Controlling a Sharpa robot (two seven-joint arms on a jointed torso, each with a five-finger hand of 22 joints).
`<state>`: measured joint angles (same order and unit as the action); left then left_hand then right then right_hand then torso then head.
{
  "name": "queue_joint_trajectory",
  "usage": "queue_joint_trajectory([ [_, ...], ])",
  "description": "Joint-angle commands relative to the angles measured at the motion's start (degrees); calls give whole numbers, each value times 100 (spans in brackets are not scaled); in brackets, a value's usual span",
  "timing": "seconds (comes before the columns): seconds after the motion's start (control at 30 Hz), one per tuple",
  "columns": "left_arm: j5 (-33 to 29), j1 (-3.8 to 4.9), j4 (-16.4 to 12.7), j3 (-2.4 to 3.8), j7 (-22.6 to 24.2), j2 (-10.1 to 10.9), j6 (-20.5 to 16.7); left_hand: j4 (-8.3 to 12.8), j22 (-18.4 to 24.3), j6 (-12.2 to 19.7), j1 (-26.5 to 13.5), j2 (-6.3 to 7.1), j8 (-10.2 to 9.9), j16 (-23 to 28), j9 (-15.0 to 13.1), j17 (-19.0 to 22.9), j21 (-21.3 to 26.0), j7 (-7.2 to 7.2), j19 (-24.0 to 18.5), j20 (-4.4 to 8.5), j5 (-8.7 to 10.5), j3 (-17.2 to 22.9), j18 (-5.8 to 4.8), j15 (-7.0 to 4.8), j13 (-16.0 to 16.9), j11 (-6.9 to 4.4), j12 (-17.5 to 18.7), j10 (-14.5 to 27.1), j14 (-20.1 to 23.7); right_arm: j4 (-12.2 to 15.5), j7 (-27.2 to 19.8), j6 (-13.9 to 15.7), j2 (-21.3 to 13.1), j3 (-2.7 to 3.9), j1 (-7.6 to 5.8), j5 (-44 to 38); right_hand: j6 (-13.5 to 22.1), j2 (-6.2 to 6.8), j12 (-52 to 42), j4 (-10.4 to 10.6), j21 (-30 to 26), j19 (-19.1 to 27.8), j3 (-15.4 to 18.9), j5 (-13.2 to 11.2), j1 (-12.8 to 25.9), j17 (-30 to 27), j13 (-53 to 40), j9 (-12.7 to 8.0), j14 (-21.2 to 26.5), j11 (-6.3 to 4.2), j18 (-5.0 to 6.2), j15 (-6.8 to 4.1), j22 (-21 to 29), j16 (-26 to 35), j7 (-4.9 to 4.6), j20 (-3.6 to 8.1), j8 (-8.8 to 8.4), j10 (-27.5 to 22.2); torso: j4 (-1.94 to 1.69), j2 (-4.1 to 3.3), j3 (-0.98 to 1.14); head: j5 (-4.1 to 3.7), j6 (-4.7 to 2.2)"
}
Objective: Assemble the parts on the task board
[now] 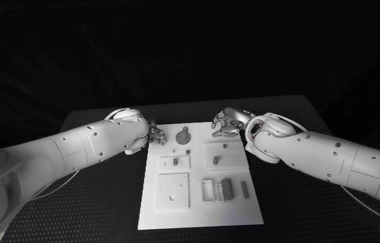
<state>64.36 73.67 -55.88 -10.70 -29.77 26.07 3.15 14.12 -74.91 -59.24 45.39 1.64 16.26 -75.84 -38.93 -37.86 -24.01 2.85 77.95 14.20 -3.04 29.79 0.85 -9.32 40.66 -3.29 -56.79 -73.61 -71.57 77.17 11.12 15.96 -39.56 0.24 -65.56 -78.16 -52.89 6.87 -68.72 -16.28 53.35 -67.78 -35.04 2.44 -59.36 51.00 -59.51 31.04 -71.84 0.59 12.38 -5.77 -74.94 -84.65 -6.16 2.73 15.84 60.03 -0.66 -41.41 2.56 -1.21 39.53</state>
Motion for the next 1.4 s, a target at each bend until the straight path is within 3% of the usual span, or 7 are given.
queue_joint_trajectory([
  [0.03,-159,-2,7,2,85,-1,27,-5,-101,1,75,-36,26,-20,8,8,18,47,38,-20,26,42,17,1,-10,7,-30,-54,-22,-9,-17,-62,5,3,2,-34,-74,-6,-29,7,-34,-6,-36,35,37,-5,8,1,30,-7,262,7,-64,31,-82,20,-16,-36,0,1,-3,-3,0],
  [0.33,-557,-1,-6,8,102,59,-82,84,-109,-15,201,-230,47,-30,10,16,16,49,38,-24,25,86,10,7,-14,11,-33,-71,-26,-14,-16,-62,4,3,2,-31,-74,-7,-32,6,-34,-7,-36,36,38,-5,11,1,30,-7,262,7,-64,31,-82,20,-17,-37,-2,1,-2,-6,4],
  [0.6,-1140,1,-105,20,90,184,-240,231,-120,-112,443,-617,109,-47,1,25,3,33,38,-29,25,180,0,2,-25,-2,-32,-104,-33,-16,-14,-65,-7,3,2,-31,-73,-8,-34,4,-35,-7,-38,36,35,-6,14,1,30,-7,262,7,-65,31,-82,20,-18,-38,-6,5,-2,-1,6],
  [0.8,-1461,7,-394,53,67,411,-265,184,-121,-172,593,-610,131,-66,14,31,-18,16,65,-37,26,357,-12,-10,-36,-18,-31,-145,-57,-20,-11,-67,-25,3,2,-31,-73,-7,-35,2,-36,-7,-39,36,33,-6,16,1,30,-7,262,7,-65,31,-82,20,-19,-38,-13,13,1,14,4],
  [1.03,-1790,26,-1096,214,-32,855,-336,180,-124,-197,614,-632,138,-79,21,33,-34,9,83,-40,27,402,-17,-14,-43,-24,-31,-172,-75,-8,-6,-68,-49,3,2,-31,-74,-8,-37,0,-36,-7,-40,36,30,-6,18,2,30,-7,262,6,-65,32,-81,21,-18,-39,-15,15,0,26,10],
  [1.23,-1860,53,-1615,216,-110,1153,-416,179,-125,-208,614,-632,142,-84,24,34,-42,7,92,-41,27,412,-19,-16,-47,-27,-31,-185,-83,5,-4,-67,-62,3,2,-31,-75,-8,-39,-1,-37,-7,-41,36,28,-6,20,3,30,-7,262,6,-66,32,-81,21,-18,-40,-19,17,-3,44,12],
  [1.4,-1848,50,-1892,177,-160,1237,-408,179,-126,-219,613,-630,146,-90,27,35,-50,3,100,-43,27,421,-22,-19,-51,-30,-31,-197,-90,16,-2,-70,-81,3,2,-31,-76,-7,-40,-2,-37,-6,-42,35,27,-6,22,3,30,-8,262,6,-66,32,-81,21,-18,-40,-17,7,-7,52,1],
])
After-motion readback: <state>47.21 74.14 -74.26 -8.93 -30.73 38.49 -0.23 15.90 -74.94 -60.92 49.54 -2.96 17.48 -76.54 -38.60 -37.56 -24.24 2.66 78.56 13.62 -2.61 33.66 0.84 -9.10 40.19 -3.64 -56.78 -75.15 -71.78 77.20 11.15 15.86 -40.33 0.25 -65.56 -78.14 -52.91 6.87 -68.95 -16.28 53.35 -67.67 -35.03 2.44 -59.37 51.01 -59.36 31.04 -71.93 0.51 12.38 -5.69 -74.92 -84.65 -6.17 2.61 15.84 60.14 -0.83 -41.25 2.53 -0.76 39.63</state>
